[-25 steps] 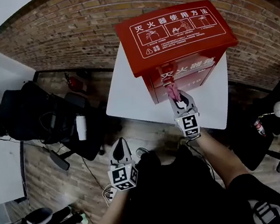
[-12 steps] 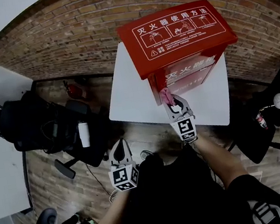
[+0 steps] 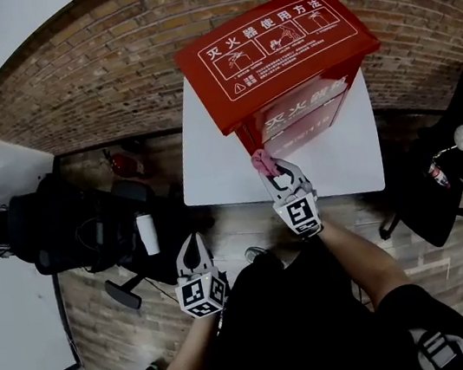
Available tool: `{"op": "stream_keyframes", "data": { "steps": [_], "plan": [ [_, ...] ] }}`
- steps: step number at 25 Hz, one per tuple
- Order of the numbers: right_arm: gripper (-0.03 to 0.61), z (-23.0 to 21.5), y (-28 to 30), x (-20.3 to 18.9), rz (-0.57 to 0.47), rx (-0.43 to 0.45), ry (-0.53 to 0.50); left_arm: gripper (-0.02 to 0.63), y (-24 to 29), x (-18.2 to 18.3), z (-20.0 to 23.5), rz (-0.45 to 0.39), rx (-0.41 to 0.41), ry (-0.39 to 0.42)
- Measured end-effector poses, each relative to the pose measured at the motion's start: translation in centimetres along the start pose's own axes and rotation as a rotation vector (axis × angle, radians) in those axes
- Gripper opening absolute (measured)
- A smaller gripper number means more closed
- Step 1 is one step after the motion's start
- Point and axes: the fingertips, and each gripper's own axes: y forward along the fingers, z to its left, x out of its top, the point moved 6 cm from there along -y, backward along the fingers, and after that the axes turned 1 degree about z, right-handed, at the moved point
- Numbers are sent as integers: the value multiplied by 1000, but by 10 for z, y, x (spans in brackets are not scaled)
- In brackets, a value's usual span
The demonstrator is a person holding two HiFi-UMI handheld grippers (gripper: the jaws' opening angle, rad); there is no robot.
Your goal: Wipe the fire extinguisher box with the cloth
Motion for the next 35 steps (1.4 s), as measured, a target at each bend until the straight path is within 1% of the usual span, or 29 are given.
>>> {"op": "stream_keyframes", "data": {
  "steps": [3,4,8,13,17,21,26,31,35],
  "plan": [
    [110,10,1,0,3,6,-42,28,3,1,5,4,-11,-3],
    [110,11,1,-1,4,-1,-42,28,4,1,5,4,-17,-3],
    [110,14,3,-8,-1,-34,-7,28,5,0,9,8,-51,11],
    [110,15,4,-30,43,-89,69,28,5,-5,23,18,-73,27],
    [110,20,8,-47,61,-118,89,28,2,-11,40,25,-75,31],
    [110,23,10,-54,40,-143,82,28,-3,-19,61,34,-69,32],
    [110,23,9,-56,25,-160,65,28,-9,-28,83,45,-36,-1],
    [111,15,9,-58,25,-151,60,28,-7,-32,82,36,-17,-21],
    [112,8,7,-60,39,-126,51,28,-10,-31,63,32,-21,-29]
  ]
}}
